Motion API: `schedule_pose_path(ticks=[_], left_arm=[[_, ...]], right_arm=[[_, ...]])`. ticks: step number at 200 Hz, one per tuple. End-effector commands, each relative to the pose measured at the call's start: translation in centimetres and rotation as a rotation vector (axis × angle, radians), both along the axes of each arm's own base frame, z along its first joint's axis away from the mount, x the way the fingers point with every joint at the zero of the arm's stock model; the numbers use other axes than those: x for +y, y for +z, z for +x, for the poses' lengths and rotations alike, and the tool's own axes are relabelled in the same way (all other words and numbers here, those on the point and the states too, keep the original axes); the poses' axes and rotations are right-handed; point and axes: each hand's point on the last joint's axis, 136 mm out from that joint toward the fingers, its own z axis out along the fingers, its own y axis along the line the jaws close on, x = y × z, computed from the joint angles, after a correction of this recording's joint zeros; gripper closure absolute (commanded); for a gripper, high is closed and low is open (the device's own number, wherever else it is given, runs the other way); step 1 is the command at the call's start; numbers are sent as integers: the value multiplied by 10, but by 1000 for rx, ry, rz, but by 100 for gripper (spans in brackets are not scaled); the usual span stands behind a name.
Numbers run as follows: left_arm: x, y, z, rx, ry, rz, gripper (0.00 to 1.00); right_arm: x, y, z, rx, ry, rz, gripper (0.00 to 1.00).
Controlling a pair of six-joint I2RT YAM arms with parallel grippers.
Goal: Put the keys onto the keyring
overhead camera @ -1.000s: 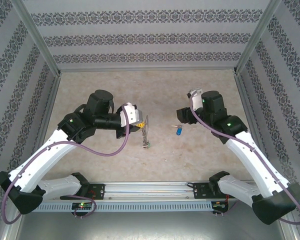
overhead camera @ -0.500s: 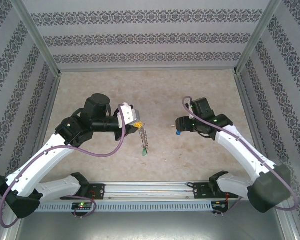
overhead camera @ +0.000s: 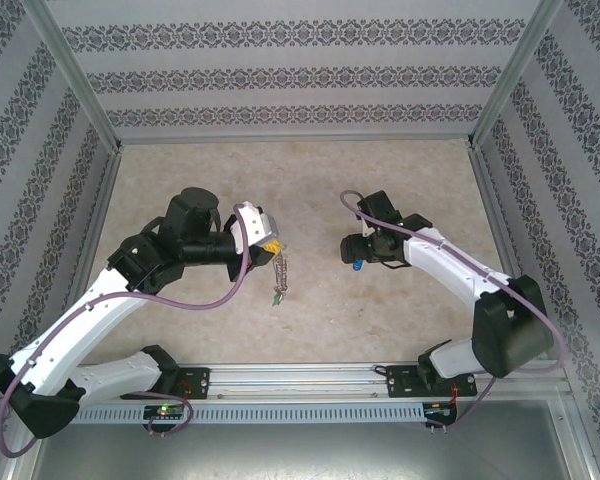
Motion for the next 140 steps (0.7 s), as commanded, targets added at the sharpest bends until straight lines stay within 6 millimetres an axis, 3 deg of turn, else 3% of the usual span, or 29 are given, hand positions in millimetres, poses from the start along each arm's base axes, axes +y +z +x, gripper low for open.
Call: schedule_pose_path(ticks=[1, 51, 140], left_arm=[[5, 6, 7, 36, 52, -17, 100], [4, 0, 13, 120, 68, -48, 100], [10, -8, 22, 161, 103, -60, 100]], right_arm=[[3, 0, 12, -13, -12, -16, 28], [2, -17, 17, 41, -18, -43, 30], [-6, -40, 7, 126, -23, -84, 36]])
